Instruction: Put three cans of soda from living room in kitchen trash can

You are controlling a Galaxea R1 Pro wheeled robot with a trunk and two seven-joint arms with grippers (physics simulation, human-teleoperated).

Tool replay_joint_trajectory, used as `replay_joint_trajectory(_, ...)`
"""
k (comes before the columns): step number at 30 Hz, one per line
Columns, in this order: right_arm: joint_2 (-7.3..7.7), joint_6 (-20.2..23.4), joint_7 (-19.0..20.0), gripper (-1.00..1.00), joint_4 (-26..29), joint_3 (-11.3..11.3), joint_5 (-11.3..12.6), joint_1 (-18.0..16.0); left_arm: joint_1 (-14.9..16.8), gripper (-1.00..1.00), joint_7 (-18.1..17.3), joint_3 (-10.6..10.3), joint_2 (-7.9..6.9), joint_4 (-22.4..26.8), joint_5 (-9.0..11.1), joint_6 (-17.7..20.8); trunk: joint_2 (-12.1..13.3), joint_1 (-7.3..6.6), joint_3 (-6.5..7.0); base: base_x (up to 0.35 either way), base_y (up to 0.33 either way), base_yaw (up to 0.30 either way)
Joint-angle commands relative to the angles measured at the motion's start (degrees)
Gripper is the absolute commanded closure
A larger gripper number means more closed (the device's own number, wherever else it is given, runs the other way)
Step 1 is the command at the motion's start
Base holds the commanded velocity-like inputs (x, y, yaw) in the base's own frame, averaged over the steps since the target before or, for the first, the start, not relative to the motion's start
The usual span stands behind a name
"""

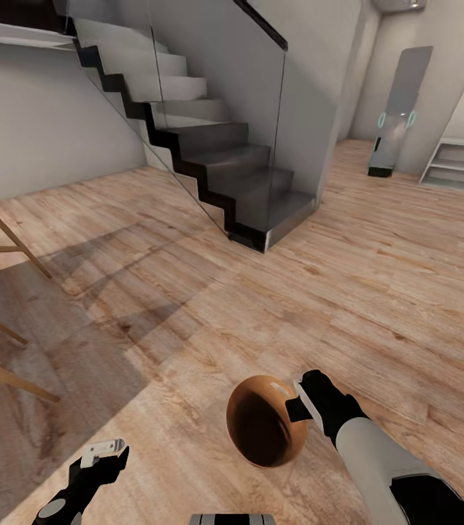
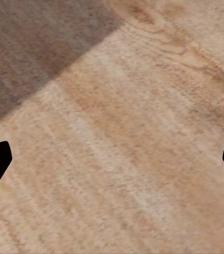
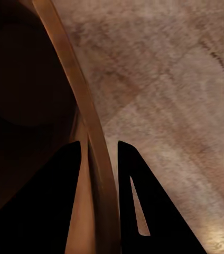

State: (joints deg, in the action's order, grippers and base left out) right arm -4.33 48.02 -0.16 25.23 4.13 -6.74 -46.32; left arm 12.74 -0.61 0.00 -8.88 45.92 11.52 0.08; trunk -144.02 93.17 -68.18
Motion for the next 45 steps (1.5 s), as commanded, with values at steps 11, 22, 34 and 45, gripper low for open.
replay_joint_trajectory(11,0.18,0.0,0.4,1.00,0.0,-0.2,0.9,0.6,0.0,-1.00,0.0,0.0,0.00,0.0,-0.1,0.0,0.1,-0.28,2.45,0.000,0.000,0.000)
replay_joint_trajectory(22,0.90,-4.4,0.6,1.00,-0.4,-0.2,1.1,0.8,0.0,-1.00,0.0,0.0,0.00,0.0,-0.2,0.2,0.3,-0.57,4.88,0.000,0.000,0.000)
replay_joint_trajectory(34,1.01,-5.3,0.6,1.00,-1.0,-0.2,1.1,0.9,0.0,-1.00,0.0,0.0,0.00,-0.1,-0.2,0.6,0.5,-0.88,7.54,0.000,0.000,0.000)
replay_joint_trajectory(45,1.07,-5.3,0.5,1.00,-1.1,-0.2,1.1,1.2,0.0,-1.00,0.0,0.1,0.00,-0.1,-0.2,0.7,0.6,-1.16,9.98,0.000,0.000,0.000)
